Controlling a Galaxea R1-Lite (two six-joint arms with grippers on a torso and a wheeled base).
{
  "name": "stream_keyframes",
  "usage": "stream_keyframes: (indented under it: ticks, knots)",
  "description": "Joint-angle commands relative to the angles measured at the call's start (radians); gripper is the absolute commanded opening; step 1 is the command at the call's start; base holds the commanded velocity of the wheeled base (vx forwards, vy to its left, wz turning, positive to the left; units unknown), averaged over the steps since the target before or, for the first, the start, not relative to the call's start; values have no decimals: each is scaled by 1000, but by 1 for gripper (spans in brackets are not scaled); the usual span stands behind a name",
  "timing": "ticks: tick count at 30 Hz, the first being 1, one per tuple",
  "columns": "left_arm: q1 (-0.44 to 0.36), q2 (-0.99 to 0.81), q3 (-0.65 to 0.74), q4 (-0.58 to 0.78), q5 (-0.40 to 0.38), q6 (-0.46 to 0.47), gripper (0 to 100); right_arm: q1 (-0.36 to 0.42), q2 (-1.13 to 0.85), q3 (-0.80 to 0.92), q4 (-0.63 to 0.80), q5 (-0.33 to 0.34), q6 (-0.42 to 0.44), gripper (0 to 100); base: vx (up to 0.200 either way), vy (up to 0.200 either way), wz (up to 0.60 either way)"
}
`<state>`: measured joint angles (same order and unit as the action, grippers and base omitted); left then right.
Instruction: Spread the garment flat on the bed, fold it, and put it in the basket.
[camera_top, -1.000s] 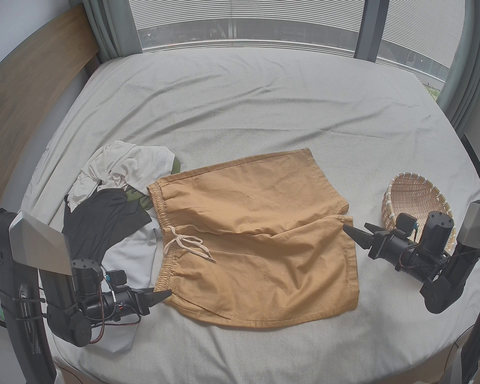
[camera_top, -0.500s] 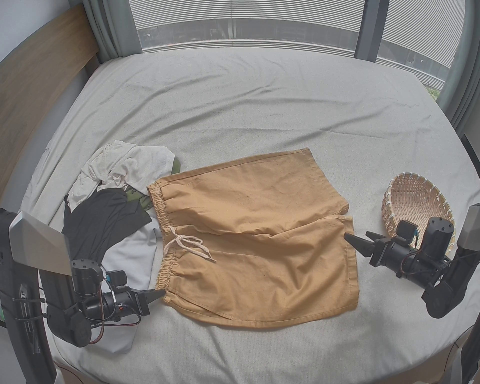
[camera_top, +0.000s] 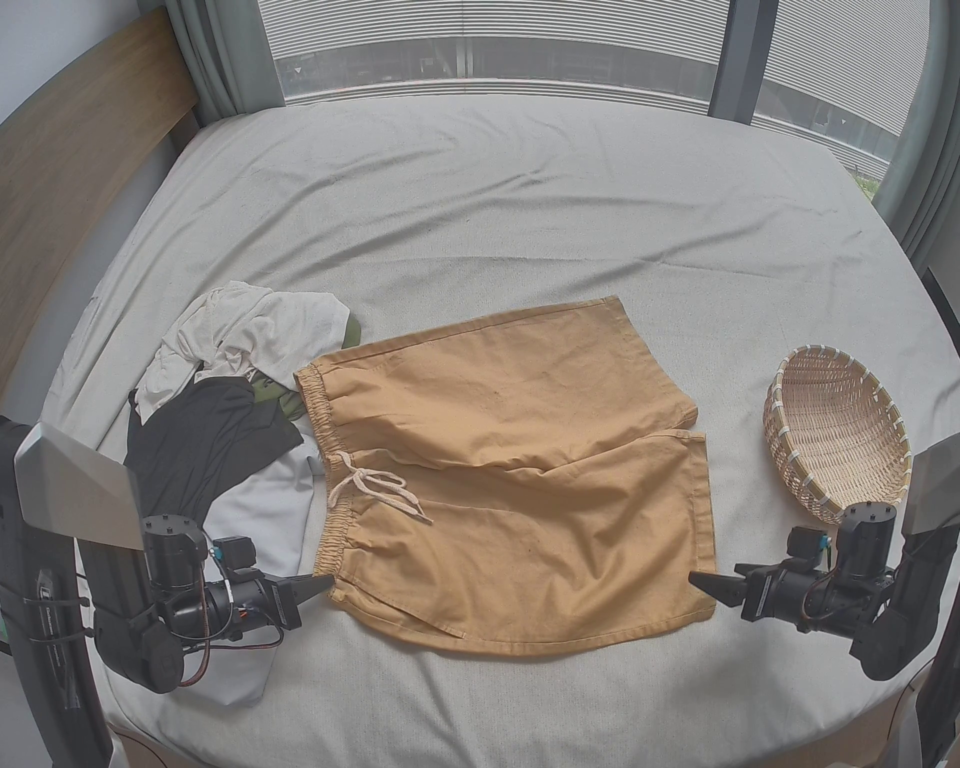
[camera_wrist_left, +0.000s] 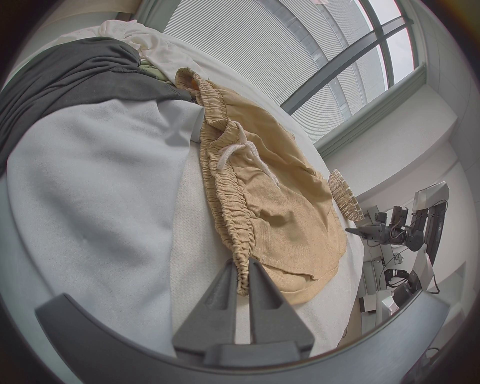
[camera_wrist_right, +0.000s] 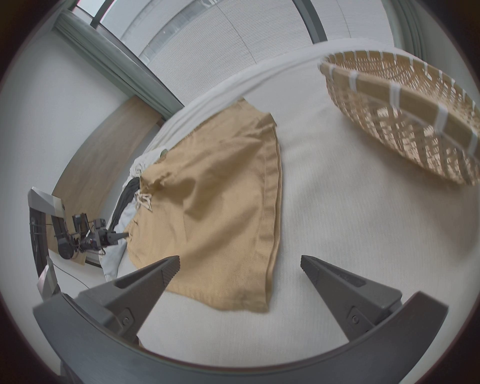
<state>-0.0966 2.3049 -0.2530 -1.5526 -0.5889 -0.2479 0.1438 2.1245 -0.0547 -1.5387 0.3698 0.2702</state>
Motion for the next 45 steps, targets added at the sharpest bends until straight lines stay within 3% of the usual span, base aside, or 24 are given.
stream_keyframes:
  ticks: [1,8,26,45]
  knots:
    - [-3,-1,0,-4,0,-1,0,0,51,36,0,1,-17,100,0,0,0]
    - [-8,-1,0,-4,0,-1,0,7,106,42,0,6,-26,100,0,0,0]
    - [-9,-2,3,-4,0,1,0,51,129,-19,-1,109,-14,100,0,0,0]
    - [-14,1,1,-4,0,1,0,37,8,7,0,170,15,100,0,0,0]
